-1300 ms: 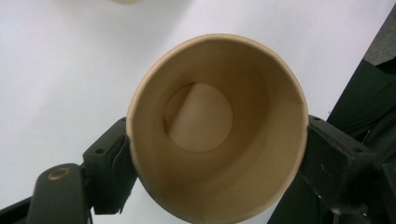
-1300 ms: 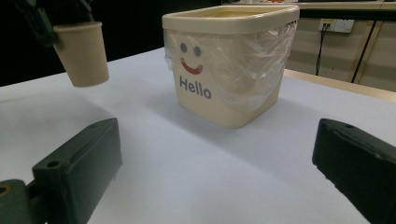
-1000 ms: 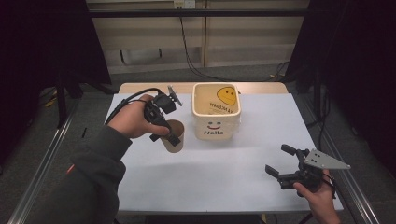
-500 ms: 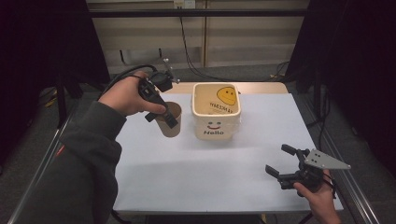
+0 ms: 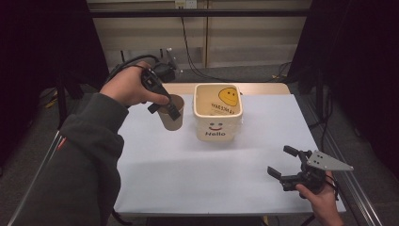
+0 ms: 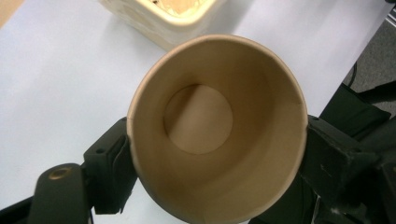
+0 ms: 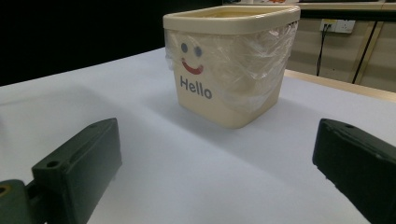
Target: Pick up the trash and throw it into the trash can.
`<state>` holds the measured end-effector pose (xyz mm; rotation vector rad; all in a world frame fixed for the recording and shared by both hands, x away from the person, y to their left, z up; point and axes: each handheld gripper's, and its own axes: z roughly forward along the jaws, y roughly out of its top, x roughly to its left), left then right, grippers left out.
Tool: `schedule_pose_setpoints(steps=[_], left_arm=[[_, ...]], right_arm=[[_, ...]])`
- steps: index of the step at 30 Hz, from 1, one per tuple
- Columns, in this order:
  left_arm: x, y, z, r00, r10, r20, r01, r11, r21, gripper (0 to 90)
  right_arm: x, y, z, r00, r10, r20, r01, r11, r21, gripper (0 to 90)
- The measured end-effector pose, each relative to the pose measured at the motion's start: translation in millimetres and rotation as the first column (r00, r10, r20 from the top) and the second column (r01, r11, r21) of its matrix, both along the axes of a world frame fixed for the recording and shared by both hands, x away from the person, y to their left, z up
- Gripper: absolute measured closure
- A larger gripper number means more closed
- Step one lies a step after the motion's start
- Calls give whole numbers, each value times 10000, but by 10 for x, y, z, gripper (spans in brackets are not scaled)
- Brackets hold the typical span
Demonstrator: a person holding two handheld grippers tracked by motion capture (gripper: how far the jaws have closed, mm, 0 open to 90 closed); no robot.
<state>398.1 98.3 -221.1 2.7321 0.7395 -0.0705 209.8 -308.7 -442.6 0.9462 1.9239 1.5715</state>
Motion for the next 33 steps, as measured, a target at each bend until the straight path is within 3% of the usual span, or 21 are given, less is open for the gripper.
schedule_pose_setpoints(steps=[7,9,15,17,21,33], left_arm=[[171,-154,114,9998,113,152,-109,9997,-237,203],[225,-215,138,9999,72,153,-69,9998,-178,203],[356,-420,192,9994,38,345,-38,10000,7,204],[400,-483,205,9996,-40,269,42,10000,-45,204],[479,-580,222,9992,-14,401,21,9998,-187,205],[627,-728,248,9981,32,610,-13,9995,-316,209]], right_arm=[[2,1,-7,9999,-19,-99,20,10000,61,7],[2,-15,-4,9996,172,-206,-172,9998,-26,7],[5,-22,-14,9999,-12,-104,12,10000,13,7],[5,-38,-11,9995,181,-245,-183,9998,-88,7],[13,-28,-22,9999,-44,-93,45,9999,112,7],[17,-30,-26,9999,-36,-111,37,10000,54,7]])
